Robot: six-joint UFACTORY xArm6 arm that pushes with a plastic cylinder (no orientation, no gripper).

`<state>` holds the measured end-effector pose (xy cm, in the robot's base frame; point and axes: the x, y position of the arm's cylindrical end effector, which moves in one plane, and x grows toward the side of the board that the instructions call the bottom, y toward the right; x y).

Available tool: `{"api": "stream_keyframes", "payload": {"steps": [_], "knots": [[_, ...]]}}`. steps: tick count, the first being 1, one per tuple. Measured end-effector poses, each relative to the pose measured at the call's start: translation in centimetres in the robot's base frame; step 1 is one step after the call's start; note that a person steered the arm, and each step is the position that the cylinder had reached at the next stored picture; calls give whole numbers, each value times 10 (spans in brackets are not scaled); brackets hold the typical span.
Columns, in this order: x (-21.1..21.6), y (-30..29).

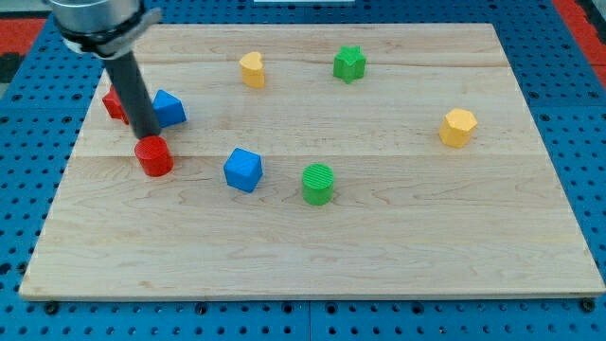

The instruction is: Nudge the red star down a bit

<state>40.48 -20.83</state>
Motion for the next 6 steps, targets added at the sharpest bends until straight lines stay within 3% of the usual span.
{"api": "stream_keyframes", "payload": {"steps": [2, 4, 5, 6], "knots": [[-23, 59], [-34, 61], [-26, 60], [14, 57]]}}
